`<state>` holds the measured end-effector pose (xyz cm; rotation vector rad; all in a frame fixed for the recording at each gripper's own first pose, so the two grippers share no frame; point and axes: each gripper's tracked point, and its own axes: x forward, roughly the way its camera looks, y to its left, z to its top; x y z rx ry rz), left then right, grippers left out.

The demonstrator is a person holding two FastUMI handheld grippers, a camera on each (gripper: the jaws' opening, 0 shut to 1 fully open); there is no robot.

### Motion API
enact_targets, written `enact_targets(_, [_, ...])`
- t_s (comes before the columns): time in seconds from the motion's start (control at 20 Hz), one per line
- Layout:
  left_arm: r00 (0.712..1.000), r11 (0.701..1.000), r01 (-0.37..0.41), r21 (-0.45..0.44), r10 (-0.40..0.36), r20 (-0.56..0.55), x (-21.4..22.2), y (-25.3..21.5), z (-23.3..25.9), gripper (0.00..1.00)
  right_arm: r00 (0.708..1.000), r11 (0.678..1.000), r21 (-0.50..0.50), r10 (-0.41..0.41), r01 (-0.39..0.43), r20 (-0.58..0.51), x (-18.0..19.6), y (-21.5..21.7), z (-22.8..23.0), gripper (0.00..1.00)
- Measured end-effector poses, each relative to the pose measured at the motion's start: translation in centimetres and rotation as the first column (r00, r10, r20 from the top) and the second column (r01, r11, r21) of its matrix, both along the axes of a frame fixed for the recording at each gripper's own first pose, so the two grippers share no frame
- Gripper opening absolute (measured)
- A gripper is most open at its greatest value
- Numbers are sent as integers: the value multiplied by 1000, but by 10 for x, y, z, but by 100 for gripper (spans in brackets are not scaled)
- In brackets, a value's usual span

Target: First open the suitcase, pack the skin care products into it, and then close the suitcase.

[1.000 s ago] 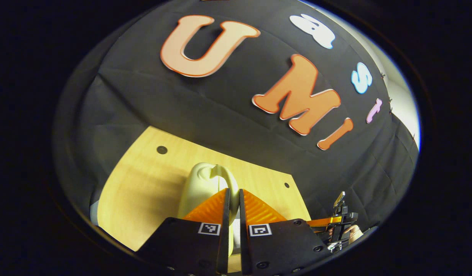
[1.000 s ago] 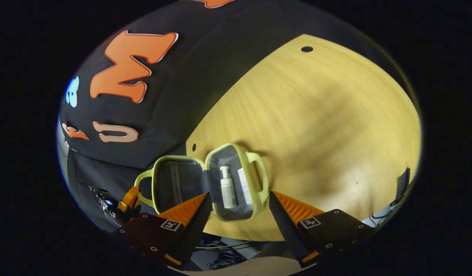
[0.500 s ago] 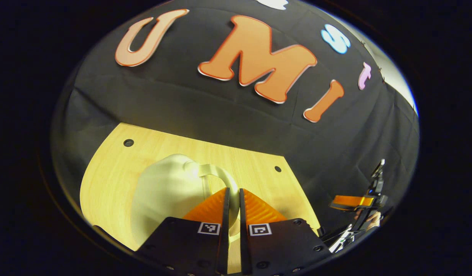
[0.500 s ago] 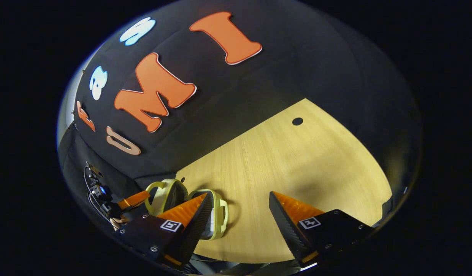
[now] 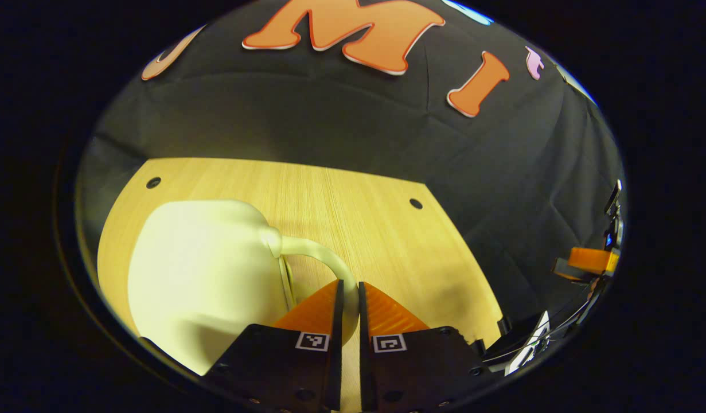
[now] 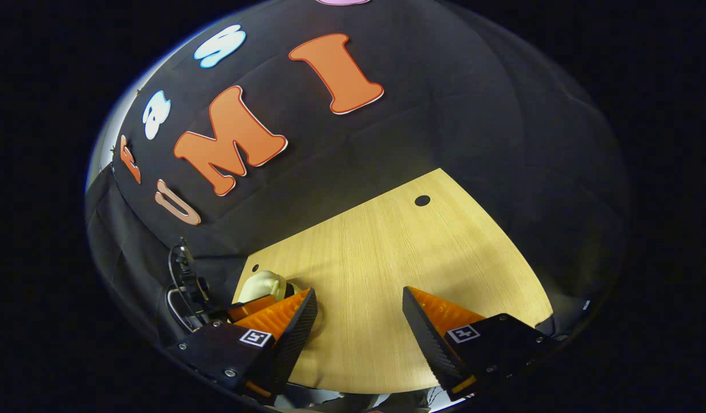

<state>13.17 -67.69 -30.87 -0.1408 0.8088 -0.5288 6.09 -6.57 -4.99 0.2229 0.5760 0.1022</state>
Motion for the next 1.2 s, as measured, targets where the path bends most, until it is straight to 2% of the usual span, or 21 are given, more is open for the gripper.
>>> enact_targets(0.1, [1000, 998, 19, 52, -18, -16, -5, -14, -34, 13, 1000, 999, -36, 8, -8, 23, 0, -2, 6, 95])
enact_targets(0.2, [1000, 993, 17, 113, -16, -11, 0, -23, -59, 17, 999, 1000, -21, 4, -3, 43, 1, -2, 16, 95])
enact_targets(0.3, [1000, 992, 20, 127, -22, 10, -4, -33, -56, 21, 998, 1000, -12, -7, 8, 70, 3, -2, 22, 95])
enact_targets(0.35, [999, 992, 37, 123, -41, 27, -6, -42, -48, 31, 997, 1000, -19, -8, 10, 81, 4, 0, 25, 95])
enact_targets(0.45, [990, 983, 28, 182, -52, 131, 1, -47, -15, 77, 993, 999, -51, 3, 3, 114, 8, 4, 30, 95])
enact_targets(0.5, [976, 974, 7, 226, -55, 209, 6, -41, 12, 100, 990, 997, -76, 14, -4, 138, 9, 8, 35, 95])
enact_targets(0.55, [953, 968, -23, 250, -54, 298, 13, -36, 44, 97, 985, 994, -107, 30, -12, 169, 11, 13, 41, 95])
enact_targets(0.65, [886, 967, -93, 238, -29, 463, 23, -29, 119, 97, 970, 985, -172, 57, -16, 237, 17, 22, 56, 95])
enact_targets(0.8, [755, 969, -214, 119, 87, 650, 27, -15, 235, 99, 935, 971, -239, 106, -24, 337, 22, 43, 81, 95])
enact_targets(0.85, [716, 967, -246, 68, 134, 686, -5, -9, 252, 99, 923, 966, -256, 123, -27, 366, 23, 50, 89, 95])
enact_targets(0.9, [680, 961, -277, 17, 184, 709, 7, 1, 290, 99, 908, 961, -275, 136, -24, 396, 23, 56, 98, 95])
enact_targets(0.95, [647, 952, -303, -32, 230, 727, 2, -23, 286, 99, 893, 956, -294, 149, -19, 425, 23, 61, 106, 95])
enact_targets(1.0, [613, 943, -323, -76, 269, 743, 10, -14, 319, 99, 875, 951, -309, 155, -7, 458, 25, 70, 117, 95])
enact_targets(1.05, [576, 934, -340, -110, 299, 761, 1, -2, 328, 99, 859, 948, -320, 164, 0, 486, 24, 73, 124, 95])
enact_targets(1.15, [497, 909, -391, -145, 341, 798, -10, -2, 345, 100, 834, 946, -325, 174, 7, 524, 19, 80, 131, 95])
enact_targets(1.2, [476, 900, -411, -147, 349, 807, -5, -3, 334, 100, 831, 949, -316, 173, 4, 529, 18, 85, 131, 100])
